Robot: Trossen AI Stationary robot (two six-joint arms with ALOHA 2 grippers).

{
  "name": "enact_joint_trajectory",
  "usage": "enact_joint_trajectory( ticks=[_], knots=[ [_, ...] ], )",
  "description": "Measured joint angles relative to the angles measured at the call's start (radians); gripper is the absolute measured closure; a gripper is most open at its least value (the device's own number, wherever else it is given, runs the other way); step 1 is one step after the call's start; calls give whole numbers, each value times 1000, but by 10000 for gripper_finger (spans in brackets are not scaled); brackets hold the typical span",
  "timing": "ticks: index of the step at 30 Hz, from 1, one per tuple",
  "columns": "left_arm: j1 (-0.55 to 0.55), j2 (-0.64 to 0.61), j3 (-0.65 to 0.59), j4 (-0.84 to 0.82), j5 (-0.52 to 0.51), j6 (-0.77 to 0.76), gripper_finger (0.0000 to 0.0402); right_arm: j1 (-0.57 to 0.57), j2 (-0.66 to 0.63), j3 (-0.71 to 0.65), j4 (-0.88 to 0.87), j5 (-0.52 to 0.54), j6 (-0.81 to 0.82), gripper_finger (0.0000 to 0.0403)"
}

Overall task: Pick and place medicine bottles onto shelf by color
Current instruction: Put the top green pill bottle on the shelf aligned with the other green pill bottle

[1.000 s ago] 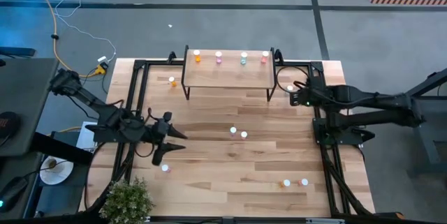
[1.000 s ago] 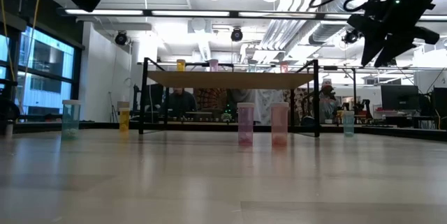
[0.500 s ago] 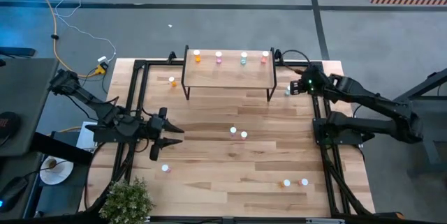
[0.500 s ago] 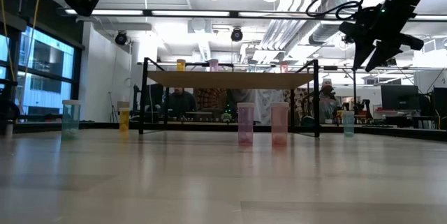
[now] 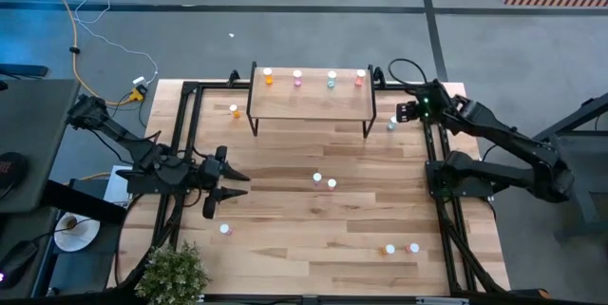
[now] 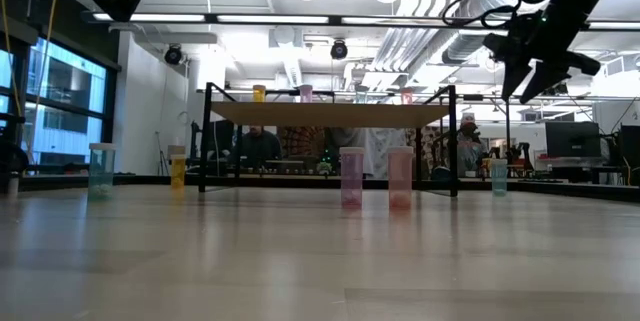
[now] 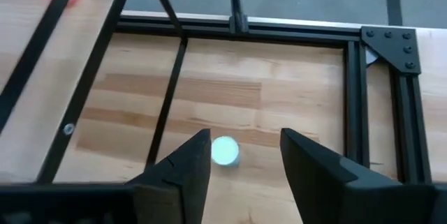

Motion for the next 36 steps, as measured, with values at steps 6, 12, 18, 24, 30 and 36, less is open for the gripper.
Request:
enact_joint_trajectory(
  ticks=[6, 12, 18, 24, 30, 36],
  knots=[
    [0, 0, 0, 0, 0, 0, 236, -27, 61, 0, 1, -5, 7, 221],
    [0, 0, 0, 0, 1, -4, 236, -26, 134, 0, 1, -2, 15, 223],
    [0, 0, 0, 0, 3, -3, 236, -26, 177, 0, 3, -15, 37, 226],
    [0, 0, 0, 0, 3, -3, 236, -26, 234, 0, 3, -59, 60, 226],
    [0, 0, 0, 0, 3, -3, 236, 20, 242, 0, -71, -18, 91, 226],
    [0, 1, 0, 0, 2, -1, 236, 171, 222, 0, -112, 65, 196, 226]
  ],
)
